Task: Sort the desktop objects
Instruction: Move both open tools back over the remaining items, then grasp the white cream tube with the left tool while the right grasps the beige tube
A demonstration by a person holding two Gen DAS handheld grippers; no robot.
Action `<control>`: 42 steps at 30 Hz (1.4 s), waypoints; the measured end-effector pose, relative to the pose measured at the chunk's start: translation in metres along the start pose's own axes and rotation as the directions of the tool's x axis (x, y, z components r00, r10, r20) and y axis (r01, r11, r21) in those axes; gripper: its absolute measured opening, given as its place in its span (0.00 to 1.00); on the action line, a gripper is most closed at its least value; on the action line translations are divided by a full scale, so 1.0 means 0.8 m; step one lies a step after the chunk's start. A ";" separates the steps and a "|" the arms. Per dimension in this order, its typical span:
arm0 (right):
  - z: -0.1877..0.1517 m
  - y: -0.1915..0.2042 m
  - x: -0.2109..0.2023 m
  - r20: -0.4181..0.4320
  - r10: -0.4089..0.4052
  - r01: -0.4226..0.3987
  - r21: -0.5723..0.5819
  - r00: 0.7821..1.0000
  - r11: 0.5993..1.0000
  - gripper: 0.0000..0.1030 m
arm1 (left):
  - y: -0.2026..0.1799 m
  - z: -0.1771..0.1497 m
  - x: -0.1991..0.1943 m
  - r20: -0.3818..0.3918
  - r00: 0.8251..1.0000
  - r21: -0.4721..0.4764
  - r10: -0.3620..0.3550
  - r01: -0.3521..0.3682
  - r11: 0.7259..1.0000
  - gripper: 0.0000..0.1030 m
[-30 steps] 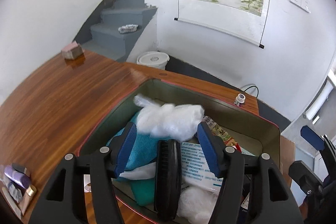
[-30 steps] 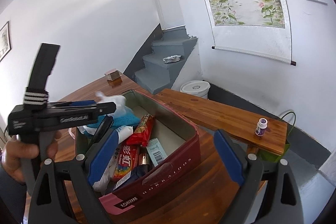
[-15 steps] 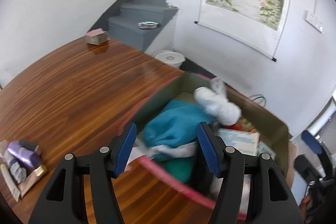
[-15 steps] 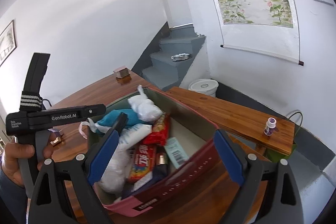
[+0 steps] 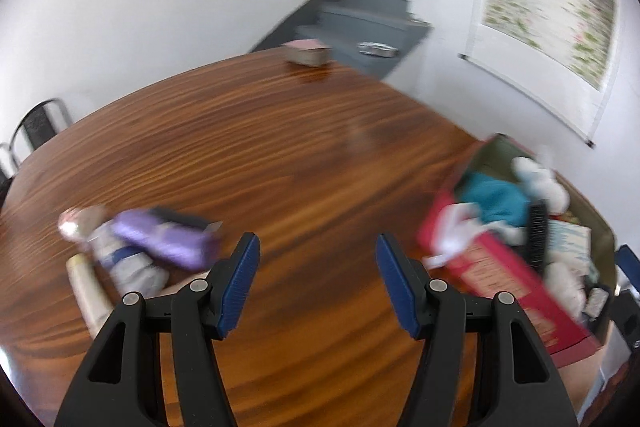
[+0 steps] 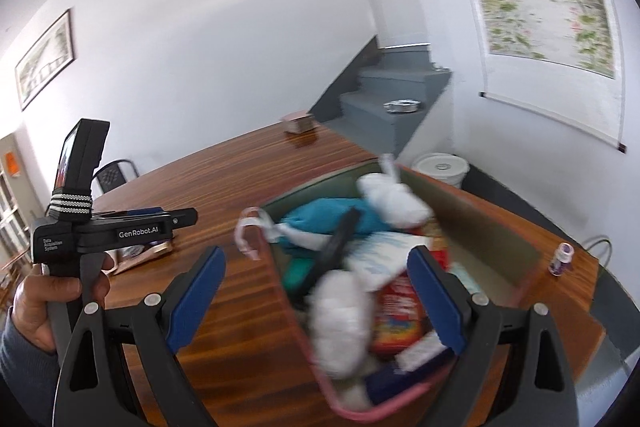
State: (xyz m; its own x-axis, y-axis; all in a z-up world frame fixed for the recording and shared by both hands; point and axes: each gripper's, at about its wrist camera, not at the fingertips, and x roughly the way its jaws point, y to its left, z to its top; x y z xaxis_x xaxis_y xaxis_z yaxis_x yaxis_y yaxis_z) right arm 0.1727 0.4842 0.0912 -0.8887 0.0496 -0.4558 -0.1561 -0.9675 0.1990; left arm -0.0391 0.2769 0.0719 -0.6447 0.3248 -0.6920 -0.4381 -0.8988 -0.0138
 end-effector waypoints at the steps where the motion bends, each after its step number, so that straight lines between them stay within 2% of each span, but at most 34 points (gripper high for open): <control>1: 0.002 0.010 0.004 -0.006 0.013 -0.014 -0.010 1.000 1.000 0.92 | 0.018 -0.005 -0.001 -0.004 1.000 -0.023 0.021 -0.021 1.000 0.62; 4: -0.001 0.039 0.012 -0.019 0.053 -0.054 -0.047 0.998 0.997 0.92 | 0.069 -0.016 -0.003 -0.025 0.996 -0.101 0.081 -0.083 0.991 0.62; 8: -0.003 0.070 0.025 -0.043 0.097 -0.100 -0.079 0.994 0.992 0.92 | 0.135 -0.031 -0.006 -0.046 0.987 -0.208 0.156 -0.162 0.964 0.62; 11: -0.005 0.088 0.036 -0.061 0.120 -0.126 -0.094 0.991 0.988 0.92 | 0.173 -0.039 -0.005 -0.062 0.972 -0.247 0.226 -0.234 0.940 0.62; 17: -0.010 0.114 0.054 -0.101 0.151 -0.161 -0.101 0.983 0.982 0.92 | 0.220 -0.053 0.010 -0.118 0.955 -0.294 0.273 -0.296 0.909 0.62; 21: -0.012 0.125 0.062 -0.114 0.163 -0.175 -0.108 0.980 0.979 0.92 | 0.232 -0.058 0.018 -0.141 0.947 -0.309 0.290 -0.320 0.896 0.62; 28: -0.013 0.132 0.072 -0.132 0.170 -0.184 -0.109 0.977 0.977 0.92 | 0.239 -0.064 0.034 -0.179 0.941 -0.318 0.286 -0.331 0.889 0.62; 31: -0.014 0.136 0.076 -0.136 0.169 -0.185 -0.113 0.976 0.976 0.92 | 0.245 -0.065 0.041 -0.187 0.944 -0.323 0.271 -0.319 0.891 0.62; 34: -0.015 0.140 0.082 -0.148 0.171 -0.189 -0.117 0.974 0.975 0.92 | 0.249 -0.065 0.046 -0.190 0.939 -0.311 0.287 -0.335 0.889 0.62; 38: -0.016 0.153 0.092 -0.164 0.176 -0.200 -0.143 0.971 0.969 0.92 | 0.255 -0.065 0.048 -0.180 0.946 -0.313 0.270 -0.316 0.896 0.62; 39: -0.016 0.155 0.094 -0.166 0.178 -0.203 -0.149 0.970 0.968 0.92 | 0.256 -0.065 0.049 -0.176 0.947 -0.307 0.267 -0.311 0.899 0.61; 41: -0.015 0.162 0.102 -0.180 0.187 -0.217 -0.163 0.966 0.962 0.92 | 0.254 -0.064 0.048 -0.163 0.951 -0.284 0.262 -0.300 0.911 0.38; 42: -0.014 0.165 0.106 -0.188 0.192 -0.224 -0.167 0.963 0.960 0.92 | 0.253 -0.063 0.048 -0.161 0.954 -0.276 0.253 -0.290 0.916 0.32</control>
State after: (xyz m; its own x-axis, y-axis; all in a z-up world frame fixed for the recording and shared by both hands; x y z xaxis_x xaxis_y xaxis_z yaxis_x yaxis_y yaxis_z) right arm 0.0813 0.3576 0.0690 -0.8052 -0.1842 -0.5636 0.1208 -0.9816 0.1481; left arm -0.1208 0.0924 0.0065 -0.6248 0.0352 -0.7800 -0.0419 -0.9991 -0.0115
